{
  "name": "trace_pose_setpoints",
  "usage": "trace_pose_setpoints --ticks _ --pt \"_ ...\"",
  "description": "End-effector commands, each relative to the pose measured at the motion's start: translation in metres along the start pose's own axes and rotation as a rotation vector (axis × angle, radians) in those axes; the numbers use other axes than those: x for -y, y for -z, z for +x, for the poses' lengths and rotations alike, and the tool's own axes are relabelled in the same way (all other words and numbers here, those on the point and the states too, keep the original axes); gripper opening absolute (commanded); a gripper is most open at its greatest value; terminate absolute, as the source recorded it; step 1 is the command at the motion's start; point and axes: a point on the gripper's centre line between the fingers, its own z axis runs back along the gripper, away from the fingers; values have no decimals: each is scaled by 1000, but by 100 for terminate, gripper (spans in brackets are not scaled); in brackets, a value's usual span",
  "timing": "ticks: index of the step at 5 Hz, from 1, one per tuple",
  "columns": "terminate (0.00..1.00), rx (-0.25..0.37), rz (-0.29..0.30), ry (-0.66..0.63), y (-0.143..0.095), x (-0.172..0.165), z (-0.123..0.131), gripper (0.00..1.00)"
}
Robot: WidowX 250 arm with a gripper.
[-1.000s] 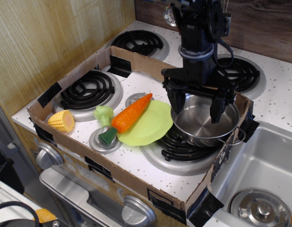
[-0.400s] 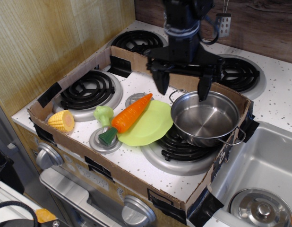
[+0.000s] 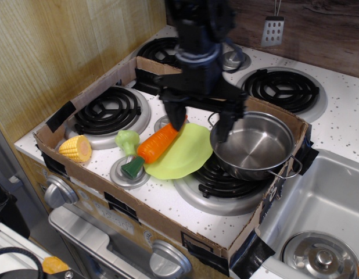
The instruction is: Take carrot off plate
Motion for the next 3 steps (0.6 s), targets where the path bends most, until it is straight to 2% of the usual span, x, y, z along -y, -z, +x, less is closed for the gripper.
trace_pose_setpoints --ticks 1,2,3 --pt "0 18 -4 122 -8 -29 1 100" --pt "0 -4 -12 168 1 -44 -3 100" --pt "0 -1 -50 164 12 -57 -7 100"
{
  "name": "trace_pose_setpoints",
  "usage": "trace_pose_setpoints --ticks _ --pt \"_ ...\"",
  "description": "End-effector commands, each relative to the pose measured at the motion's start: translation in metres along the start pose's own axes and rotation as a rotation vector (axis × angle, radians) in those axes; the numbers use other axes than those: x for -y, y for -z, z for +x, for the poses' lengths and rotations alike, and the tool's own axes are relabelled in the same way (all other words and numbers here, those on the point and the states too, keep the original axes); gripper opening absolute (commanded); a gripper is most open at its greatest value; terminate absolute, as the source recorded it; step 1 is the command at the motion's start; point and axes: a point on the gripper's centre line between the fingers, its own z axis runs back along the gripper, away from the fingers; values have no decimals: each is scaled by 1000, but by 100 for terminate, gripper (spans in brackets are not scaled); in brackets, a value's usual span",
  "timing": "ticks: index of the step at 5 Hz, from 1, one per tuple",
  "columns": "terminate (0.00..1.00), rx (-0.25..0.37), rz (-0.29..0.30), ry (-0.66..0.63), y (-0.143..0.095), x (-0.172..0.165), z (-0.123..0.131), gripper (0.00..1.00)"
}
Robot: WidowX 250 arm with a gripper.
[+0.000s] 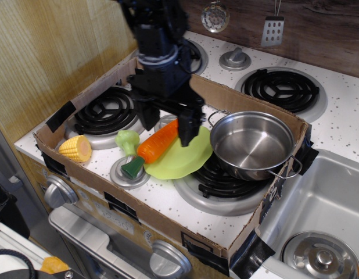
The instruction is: Take carrot off plate
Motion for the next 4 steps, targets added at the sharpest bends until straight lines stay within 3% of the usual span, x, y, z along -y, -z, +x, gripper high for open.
trace_pose_setpoints --ticks 1,4 --pt "0 34 -39 -23 14 -22 -3 100" --pt "0 66 -57 -58 32 -25 5 100"
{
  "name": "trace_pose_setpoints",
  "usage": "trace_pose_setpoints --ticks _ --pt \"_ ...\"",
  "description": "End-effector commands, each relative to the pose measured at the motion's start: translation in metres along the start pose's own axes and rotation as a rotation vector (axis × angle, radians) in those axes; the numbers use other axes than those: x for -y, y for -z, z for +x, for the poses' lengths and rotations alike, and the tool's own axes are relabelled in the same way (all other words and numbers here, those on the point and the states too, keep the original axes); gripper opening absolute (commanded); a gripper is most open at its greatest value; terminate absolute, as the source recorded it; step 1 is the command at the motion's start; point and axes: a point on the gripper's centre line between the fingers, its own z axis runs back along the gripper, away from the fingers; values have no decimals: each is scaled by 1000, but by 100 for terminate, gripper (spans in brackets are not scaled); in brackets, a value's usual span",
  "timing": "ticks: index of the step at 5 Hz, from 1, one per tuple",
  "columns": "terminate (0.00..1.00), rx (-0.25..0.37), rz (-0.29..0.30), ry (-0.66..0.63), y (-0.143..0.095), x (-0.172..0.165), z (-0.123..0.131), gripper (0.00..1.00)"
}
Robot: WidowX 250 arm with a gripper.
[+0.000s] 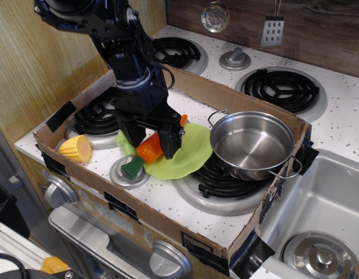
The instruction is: Take carrot off plate
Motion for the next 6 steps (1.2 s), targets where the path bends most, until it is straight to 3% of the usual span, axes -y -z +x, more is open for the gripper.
trace_pose_setpoints --ticks 1,2,3,4,6 --pt "0 57 22 2 1 -1 9 100" --pt "0 60 16 6 3 1 8 100" --pt "0 64 13 2 5 2 8 0" --pt "0 59 11 -12 6 4 7 0" --pt "0 28 -22 -80 -24 17 22 0"
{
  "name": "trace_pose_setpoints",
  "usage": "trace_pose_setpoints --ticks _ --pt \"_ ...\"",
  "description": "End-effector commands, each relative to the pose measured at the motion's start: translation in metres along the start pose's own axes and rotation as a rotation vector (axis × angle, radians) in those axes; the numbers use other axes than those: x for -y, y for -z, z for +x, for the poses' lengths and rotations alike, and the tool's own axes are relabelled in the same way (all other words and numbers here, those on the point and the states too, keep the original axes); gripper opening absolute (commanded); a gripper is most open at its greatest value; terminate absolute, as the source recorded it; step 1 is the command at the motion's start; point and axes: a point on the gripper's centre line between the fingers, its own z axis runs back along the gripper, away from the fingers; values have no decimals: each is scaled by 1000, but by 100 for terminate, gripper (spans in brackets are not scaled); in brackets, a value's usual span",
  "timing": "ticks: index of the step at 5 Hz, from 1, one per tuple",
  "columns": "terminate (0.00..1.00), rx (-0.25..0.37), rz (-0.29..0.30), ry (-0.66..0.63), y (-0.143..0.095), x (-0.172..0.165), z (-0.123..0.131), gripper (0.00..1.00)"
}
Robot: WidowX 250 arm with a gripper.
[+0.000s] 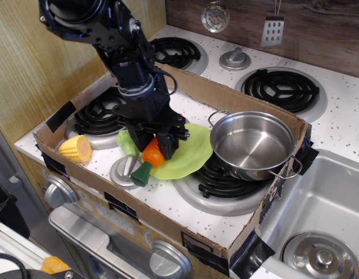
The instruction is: Take carrot off plate
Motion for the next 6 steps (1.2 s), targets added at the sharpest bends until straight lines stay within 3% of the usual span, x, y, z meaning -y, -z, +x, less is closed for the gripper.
trace_pose_setpoints --ticks 1,3,4,6 --pt "0 12 -17 -57 -47 10 31 0" --pt "0 -51 40 118 -64 -14 54 0" --pt "0 -73 43 197 -66 -43 63 0" --pt "0 -83 60 256 -67 -82 64 0"
